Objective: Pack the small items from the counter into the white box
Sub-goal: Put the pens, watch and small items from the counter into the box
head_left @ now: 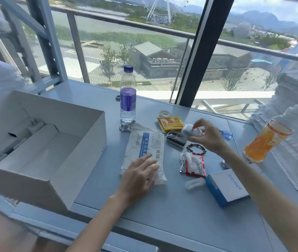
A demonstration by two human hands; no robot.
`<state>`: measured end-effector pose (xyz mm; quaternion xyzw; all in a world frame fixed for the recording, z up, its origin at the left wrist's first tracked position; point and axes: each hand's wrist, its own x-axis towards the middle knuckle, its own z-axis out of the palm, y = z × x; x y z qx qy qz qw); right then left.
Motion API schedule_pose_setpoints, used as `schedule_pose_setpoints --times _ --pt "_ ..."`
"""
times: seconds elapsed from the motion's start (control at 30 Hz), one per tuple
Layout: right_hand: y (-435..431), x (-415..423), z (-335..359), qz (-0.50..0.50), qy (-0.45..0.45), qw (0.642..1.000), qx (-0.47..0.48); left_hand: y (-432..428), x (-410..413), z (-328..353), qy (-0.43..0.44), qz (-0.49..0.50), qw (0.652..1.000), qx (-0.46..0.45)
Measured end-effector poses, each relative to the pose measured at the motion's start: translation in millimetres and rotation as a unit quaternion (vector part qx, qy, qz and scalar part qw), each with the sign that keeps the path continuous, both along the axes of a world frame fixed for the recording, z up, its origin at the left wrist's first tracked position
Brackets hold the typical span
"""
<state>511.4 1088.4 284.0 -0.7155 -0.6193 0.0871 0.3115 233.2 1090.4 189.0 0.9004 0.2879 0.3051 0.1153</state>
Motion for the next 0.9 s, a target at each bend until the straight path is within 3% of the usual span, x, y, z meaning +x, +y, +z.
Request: schedule_pose_setpoints --times 0.13,0.27,0.43,0.53,0.67,0.77,0.9 --pt "0.6 -43.3 44.5 0.101 0.013 0.994 0.040 -24.6 -28.7 51.9 -0.028 0.013 0.996 0.089" --pt "8.0 -96.4 75.8 0.159 0.026 0.985 0.066 -44.5 -88.2 109.0 -0.070 0.115 0.979 0.152" --pt "26.9 -169.6 90.3 0.229 0.058 0.969 0.075 -30.5 -186.7 115.8 -0.035 0.253 0.958 0.134" --pt "40.3 -215.9 87.4 0.259 0.053 0.960 0.093 -9.8 -223.0 101.5 0.016 0.246 0.964 0.099" --pt "62.1 -267.8 76.2 0.269 0.067 0.957 0.084 3.8 -243.5 92.8 0.036 0.160 0.978 0.132" --pt "78.9 -297.4 68.6 0.272 0.014 0.961 0.056 21.2 -263.3 93.8 0.032 0.120 0.979 0.160" --pt "94.5 -324.0 61.7 0.260 -0.032 0.965 0.022 54.7 -312.4 95.7 0.029 0.139 0.979 0.145"
